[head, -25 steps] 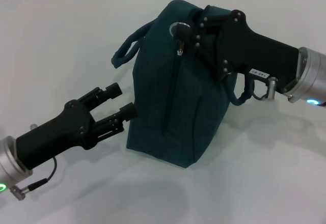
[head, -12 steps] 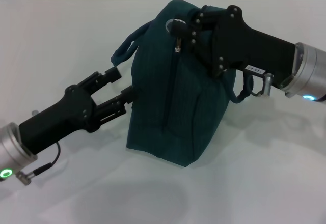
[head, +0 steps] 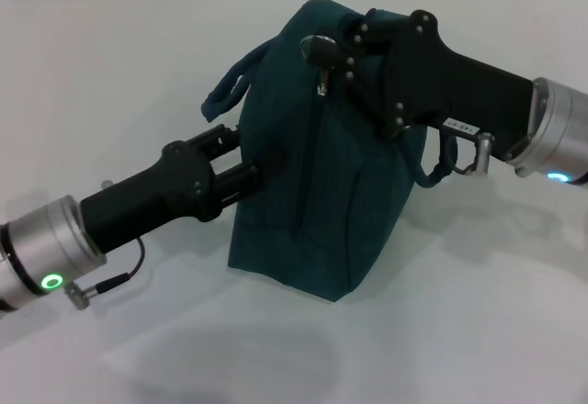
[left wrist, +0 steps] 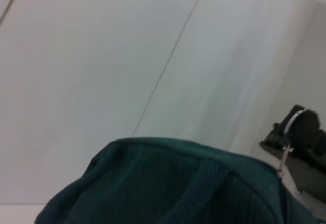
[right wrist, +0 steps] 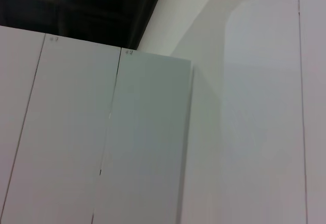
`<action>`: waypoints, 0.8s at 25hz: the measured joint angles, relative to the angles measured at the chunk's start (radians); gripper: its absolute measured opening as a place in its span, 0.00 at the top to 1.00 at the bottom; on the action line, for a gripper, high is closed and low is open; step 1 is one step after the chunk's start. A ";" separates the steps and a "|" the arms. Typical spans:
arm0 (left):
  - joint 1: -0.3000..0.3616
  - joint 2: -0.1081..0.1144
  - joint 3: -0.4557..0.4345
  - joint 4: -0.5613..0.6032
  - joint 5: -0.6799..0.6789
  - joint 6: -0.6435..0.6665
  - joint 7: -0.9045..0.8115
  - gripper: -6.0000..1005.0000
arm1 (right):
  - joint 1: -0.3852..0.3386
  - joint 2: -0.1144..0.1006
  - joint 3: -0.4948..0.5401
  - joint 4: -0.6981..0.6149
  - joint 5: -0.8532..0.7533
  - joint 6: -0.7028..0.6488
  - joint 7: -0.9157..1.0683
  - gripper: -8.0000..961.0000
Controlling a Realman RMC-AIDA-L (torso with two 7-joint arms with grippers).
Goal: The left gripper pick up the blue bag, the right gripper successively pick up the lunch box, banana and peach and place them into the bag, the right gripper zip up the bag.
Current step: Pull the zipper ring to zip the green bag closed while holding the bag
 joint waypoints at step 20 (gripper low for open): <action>0.001 -0.001 0.009 0.000 -0.011 0.002 0.014 0.82 | -0.020 0.000 -0.019 0.002 0.014 -0.006 0.002 0.97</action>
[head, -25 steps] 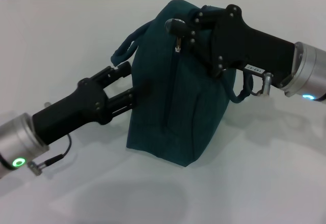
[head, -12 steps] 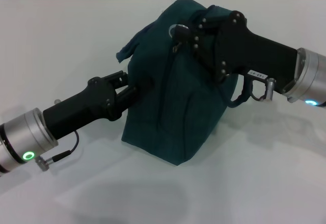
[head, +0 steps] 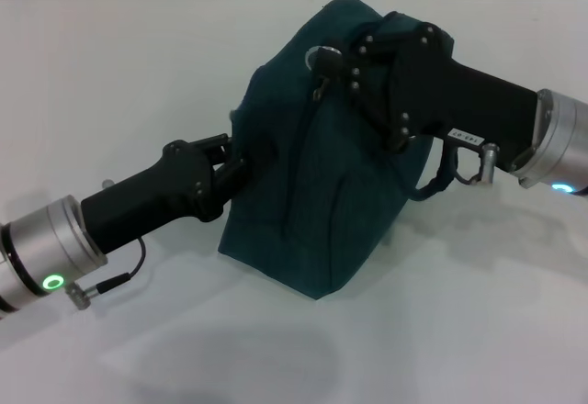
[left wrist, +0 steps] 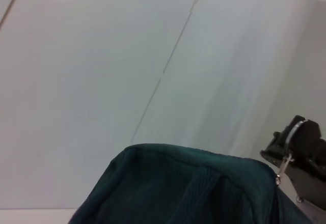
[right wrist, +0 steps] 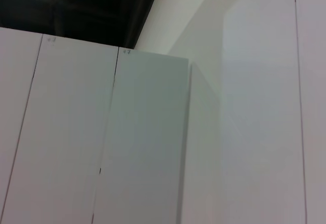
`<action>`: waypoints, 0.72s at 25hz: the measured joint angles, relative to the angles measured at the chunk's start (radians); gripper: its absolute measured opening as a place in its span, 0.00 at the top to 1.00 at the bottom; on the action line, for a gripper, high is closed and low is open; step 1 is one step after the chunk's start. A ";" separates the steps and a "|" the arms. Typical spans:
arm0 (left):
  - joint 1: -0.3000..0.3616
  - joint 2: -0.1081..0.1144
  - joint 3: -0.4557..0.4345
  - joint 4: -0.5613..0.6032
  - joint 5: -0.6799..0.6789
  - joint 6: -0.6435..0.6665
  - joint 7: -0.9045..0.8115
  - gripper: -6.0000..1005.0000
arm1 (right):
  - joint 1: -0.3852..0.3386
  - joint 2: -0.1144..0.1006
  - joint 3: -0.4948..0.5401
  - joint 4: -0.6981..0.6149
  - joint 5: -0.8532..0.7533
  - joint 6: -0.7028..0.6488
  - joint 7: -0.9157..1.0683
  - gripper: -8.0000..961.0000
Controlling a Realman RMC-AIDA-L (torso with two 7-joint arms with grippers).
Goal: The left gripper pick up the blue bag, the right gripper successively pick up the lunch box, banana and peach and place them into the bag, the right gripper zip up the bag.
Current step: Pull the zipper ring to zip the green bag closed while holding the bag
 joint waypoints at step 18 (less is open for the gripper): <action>0.003 0.017 0.039 0.014 0.081 0.123 -0.038 0.94 | -0.047 0.000 -0.001 0.010 0.145 0.087 0.060 0.97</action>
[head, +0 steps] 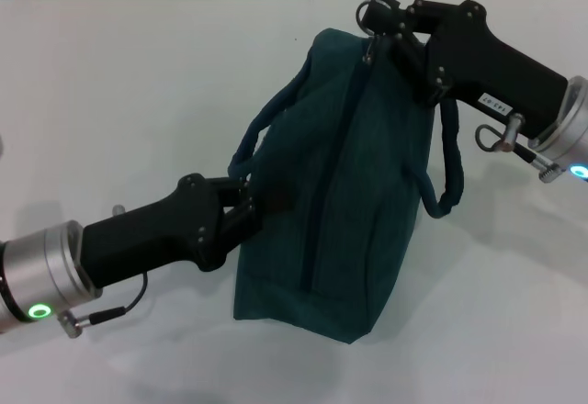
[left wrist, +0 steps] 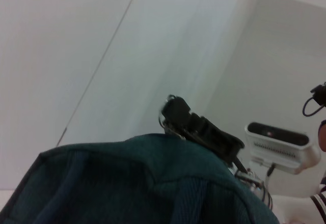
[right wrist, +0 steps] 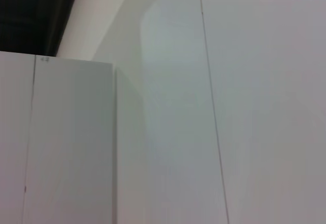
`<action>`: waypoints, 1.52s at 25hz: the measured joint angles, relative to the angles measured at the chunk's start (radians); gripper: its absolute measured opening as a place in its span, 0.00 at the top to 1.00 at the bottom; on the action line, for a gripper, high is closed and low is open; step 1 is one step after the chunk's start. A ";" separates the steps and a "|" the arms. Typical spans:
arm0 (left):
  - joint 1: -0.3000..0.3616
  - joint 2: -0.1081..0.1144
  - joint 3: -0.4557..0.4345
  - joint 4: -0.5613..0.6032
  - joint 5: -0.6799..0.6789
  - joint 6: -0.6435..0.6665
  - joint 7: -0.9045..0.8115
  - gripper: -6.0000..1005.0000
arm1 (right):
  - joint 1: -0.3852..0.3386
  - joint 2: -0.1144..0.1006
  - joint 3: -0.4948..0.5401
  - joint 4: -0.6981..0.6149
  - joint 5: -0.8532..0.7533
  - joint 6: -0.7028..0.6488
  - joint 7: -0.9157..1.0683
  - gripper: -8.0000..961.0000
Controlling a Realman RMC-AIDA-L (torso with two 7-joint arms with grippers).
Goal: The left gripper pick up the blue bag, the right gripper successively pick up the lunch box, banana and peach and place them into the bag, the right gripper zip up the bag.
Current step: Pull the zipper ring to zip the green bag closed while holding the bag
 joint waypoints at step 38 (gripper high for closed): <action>0.128 0.018 -0.005 -0.001 -0.045 0.038 -0.010 0.92 | -0.069 0.000 0.002 -0.012 0.007 0.089 -0.014 0.97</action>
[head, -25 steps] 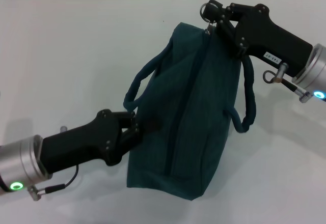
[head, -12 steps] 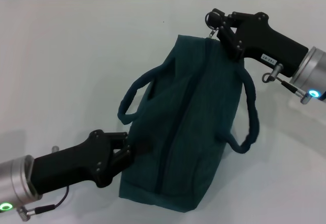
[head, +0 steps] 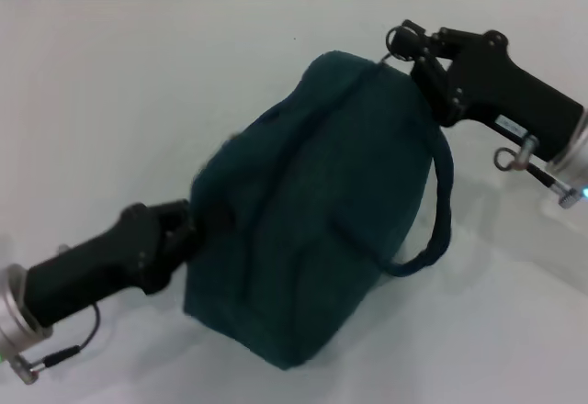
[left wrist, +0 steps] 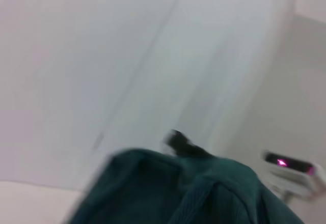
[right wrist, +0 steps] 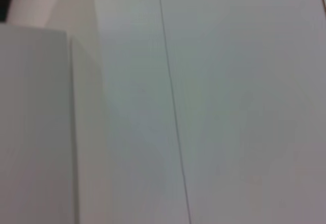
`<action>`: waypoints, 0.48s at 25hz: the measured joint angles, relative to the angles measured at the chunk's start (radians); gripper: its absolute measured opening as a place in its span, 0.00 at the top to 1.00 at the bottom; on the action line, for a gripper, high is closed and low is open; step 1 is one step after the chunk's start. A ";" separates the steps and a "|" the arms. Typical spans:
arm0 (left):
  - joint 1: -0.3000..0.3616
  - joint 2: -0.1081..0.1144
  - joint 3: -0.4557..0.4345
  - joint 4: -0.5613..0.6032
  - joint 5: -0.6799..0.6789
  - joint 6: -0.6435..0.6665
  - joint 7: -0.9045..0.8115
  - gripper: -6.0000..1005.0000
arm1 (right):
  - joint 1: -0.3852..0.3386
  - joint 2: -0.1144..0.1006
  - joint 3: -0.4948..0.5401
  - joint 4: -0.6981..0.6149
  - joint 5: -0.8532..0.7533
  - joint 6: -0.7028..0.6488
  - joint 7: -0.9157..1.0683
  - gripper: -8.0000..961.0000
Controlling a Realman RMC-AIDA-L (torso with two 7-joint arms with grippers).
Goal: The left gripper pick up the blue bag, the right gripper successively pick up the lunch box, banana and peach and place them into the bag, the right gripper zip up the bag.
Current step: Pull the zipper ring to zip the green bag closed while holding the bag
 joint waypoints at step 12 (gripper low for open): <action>0.018 -0.010 -0.054 0.025 -0.022 -0.038 -0.002 0.87 | -0.083 0.000 -0.029 -0.026 -0.007 -0.121 0.001 0.97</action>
